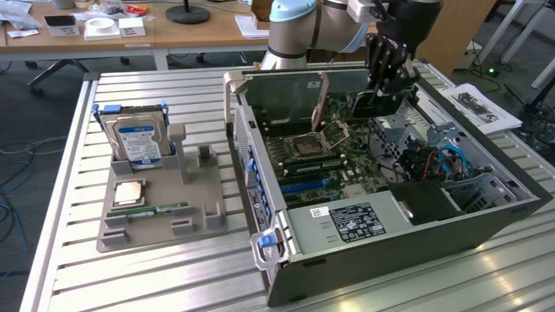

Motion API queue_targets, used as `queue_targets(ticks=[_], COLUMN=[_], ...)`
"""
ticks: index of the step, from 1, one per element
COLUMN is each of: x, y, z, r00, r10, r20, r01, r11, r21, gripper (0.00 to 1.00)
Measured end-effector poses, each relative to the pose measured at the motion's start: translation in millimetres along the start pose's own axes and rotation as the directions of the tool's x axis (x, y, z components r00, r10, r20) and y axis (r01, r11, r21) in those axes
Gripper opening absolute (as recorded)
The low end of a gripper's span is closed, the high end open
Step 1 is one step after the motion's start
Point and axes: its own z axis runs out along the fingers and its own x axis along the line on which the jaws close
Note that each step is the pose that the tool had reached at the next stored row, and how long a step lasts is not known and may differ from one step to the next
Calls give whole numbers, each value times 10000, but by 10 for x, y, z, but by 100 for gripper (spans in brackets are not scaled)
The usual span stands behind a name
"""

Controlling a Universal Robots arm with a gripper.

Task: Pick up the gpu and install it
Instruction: 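Insert the gpu into the slot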

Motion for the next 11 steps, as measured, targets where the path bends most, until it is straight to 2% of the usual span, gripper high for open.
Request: queue_targets(ticks=[8,11], x=[3,4], y=[7,8], z=[92,99], r00=[10000,10000], r10=[0,0], r20=[0,-4], r01=[0,0], r11=[10000,10000], r21=[0,-1], gripper=[27,27])
